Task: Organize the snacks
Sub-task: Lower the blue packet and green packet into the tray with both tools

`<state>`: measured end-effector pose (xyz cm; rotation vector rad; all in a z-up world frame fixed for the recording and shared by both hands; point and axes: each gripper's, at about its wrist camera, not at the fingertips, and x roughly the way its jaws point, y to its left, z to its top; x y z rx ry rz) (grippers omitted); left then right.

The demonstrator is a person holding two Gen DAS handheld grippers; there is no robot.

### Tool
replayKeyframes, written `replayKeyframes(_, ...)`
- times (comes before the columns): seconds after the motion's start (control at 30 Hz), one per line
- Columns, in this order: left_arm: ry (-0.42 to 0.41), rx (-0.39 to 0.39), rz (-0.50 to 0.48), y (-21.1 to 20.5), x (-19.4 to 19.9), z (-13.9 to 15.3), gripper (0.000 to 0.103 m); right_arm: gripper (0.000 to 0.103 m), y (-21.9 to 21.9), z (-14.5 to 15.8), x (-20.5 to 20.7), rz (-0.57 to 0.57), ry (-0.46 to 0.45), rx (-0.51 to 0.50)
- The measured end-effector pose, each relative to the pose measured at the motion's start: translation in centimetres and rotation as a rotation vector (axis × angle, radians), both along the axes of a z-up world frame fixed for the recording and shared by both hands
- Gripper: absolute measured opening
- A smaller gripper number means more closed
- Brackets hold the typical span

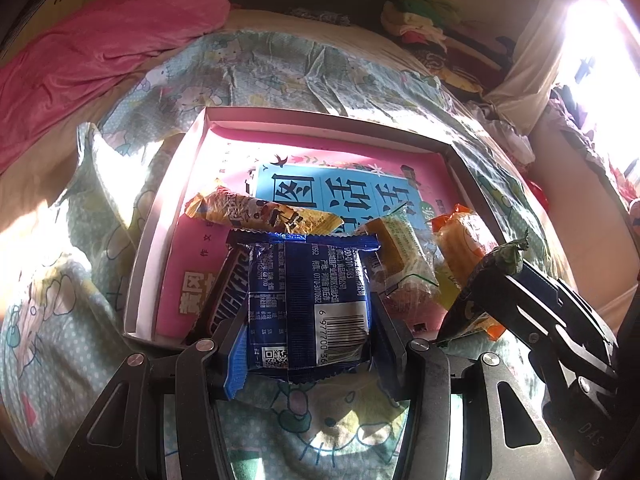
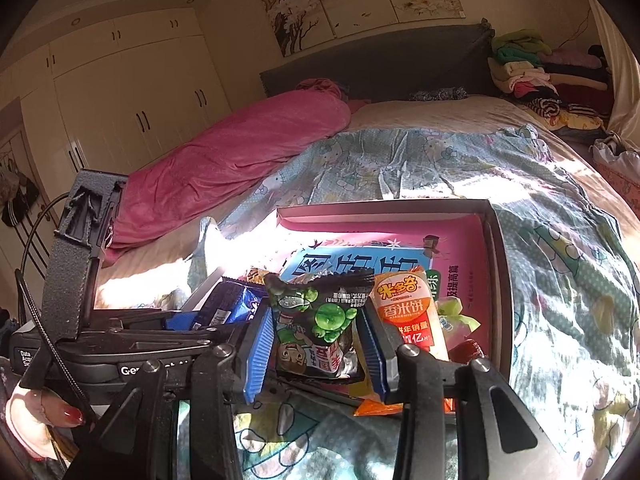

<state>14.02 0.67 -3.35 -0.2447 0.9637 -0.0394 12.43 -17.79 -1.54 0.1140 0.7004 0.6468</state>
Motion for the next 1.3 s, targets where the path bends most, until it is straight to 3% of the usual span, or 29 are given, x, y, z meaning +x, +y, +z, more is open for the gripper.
replayKeyframes(0.6, 0.000, 0.019, -0.005, -0.2, 0.2, -0.1, 0.053, 0.042, -1.3, -0.8, 1.4, -0.093, 0.004, -0.030)
replayKeyframes(1.3, -0.017, 0.033, -0.014, -0.2, -0.2, 0.0, 0.053, 0.042, 0.4, -1.9, 0.9, -0.056, 0.008, -0.093)
